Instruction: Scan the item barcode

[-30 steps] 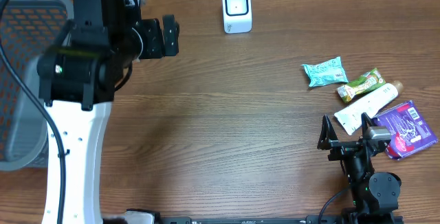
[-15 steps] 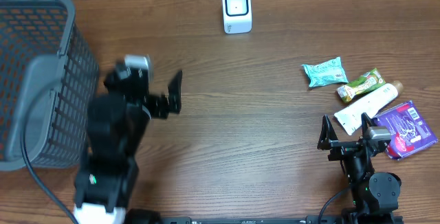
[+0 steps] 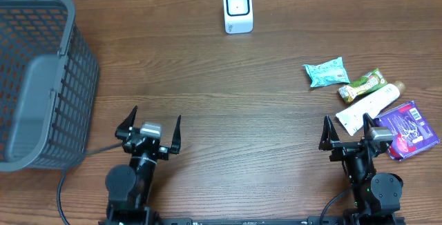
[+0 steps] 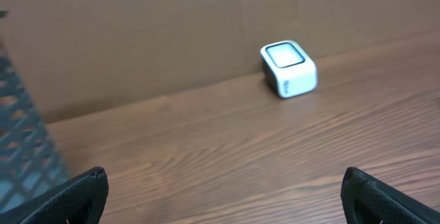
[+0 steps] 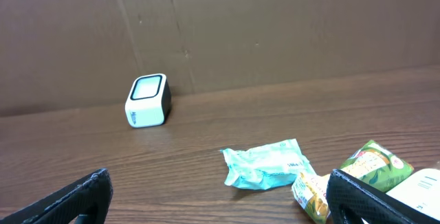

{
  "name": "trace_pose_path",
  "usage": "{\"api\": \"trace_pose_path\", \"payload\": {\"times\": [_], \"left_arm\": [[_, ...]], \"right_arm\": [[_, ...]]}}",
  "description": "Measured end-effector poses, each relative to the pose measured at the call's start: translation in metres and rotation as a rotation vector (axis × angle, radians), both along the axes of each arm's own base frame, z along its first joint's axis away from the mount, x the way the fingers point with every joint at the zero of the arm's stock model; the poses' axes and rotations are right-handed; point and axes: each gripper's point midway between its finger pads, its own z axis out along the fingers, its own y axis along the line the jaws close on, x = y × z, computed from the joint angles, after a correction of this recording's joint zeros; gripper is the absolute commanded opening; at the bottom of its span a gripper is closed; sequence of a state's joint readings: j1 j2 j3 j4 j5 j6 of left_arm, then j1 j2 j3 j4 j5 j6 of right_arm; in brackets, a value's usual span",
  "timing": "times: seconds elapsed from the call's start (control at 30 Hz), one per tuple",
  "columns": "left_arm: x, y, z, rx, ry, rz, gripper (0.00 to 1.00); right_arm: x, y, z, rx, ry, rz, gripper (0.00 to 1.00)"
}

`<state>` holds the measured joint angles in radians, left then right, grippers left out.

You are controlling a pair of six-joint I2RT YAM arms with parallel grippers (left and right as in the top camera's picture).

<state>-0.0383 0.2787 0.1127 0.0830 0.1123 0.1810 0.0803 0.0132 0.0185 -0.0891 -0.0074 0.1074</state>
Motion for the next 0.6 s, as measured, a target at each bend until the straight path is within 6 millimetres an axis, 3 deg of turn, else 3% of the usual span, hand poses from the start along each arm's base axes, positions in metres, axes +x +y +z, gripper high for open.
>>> {"api": "trace_pose_path", "payload": {"times": [0.27, 0.6], "left_arm": [[-0.013, 0.011, -0.030, 0.036, 0.002, 0.040, 1.00], [-0.015, 0.011, -0.026, 0.035, -0.015, 0.040, 1.00]], "right_arm": [[0.000, 0.000, 0.000, 0.000, 0.000, 0.000, 1.00], [0.000, 0.000, 0.000, 0.000, 0.000, 0.000, 1.00]]}}
